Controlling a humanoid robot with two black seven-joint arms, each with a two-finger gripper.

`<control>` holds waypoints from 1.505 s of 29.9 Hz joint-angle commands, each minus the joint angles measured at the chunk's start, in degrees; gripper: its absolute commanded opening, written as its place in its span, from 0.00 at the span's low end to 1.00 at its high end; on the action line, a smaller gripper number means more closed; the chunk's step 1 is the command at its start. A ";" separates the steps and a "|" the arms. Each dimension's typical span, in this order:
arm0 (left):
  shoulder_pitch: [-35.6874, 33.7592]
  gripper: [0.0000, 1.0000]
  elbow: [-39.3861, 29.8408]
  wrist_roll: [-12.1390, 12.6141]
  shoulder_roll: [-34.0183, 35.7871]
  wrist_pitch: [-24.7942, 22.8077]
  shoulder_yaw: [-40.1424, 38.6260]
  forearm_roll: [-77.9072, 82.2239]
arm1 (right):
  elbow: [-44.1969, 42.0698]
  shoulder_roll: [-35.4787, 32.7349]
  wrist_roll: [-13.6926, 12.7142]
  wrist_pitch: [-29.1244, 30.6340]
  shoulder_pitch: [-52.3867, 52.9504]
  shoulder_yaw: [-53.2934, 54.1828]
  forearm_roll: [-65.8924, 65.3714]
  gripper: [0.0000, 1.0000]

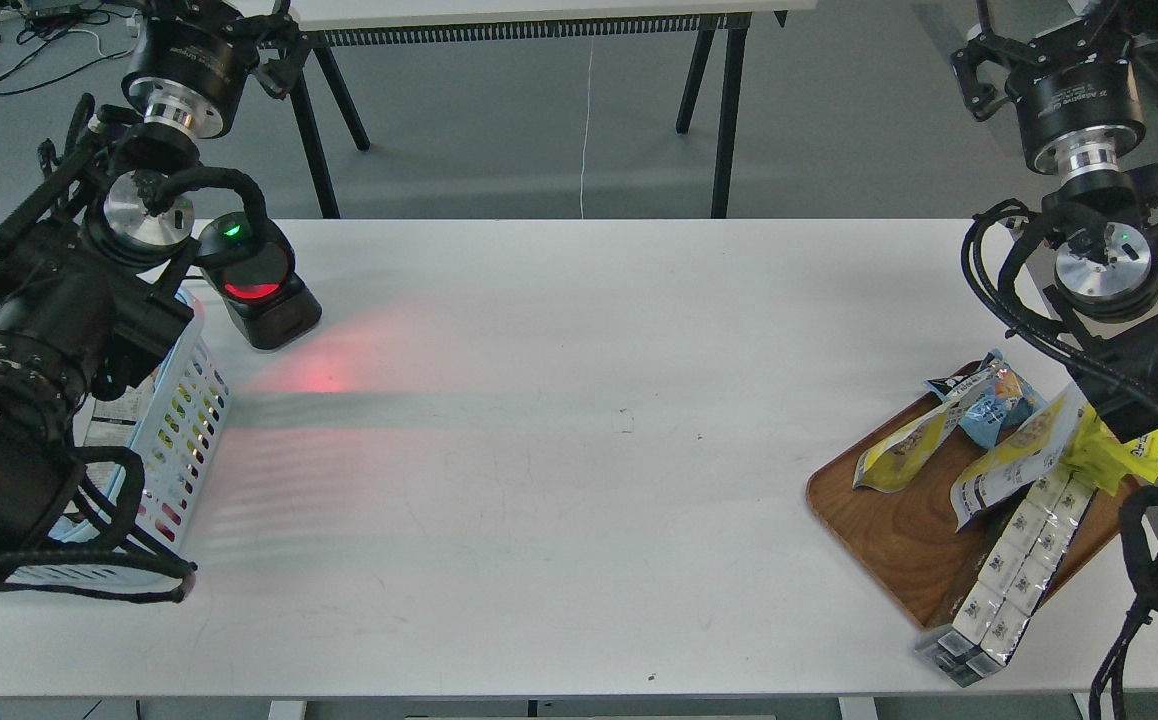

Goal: Scan snack and place in basket
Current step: 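Move the right gripper toward the snack packets on the wooden tray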

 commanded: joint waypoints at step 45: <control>0.50 1.00 0.00 -0.39 0.73 0.00 -0.63 0.01 | 57.72 -19.34 5.99 -1.56 60.76 -84.23 -81.61 0.98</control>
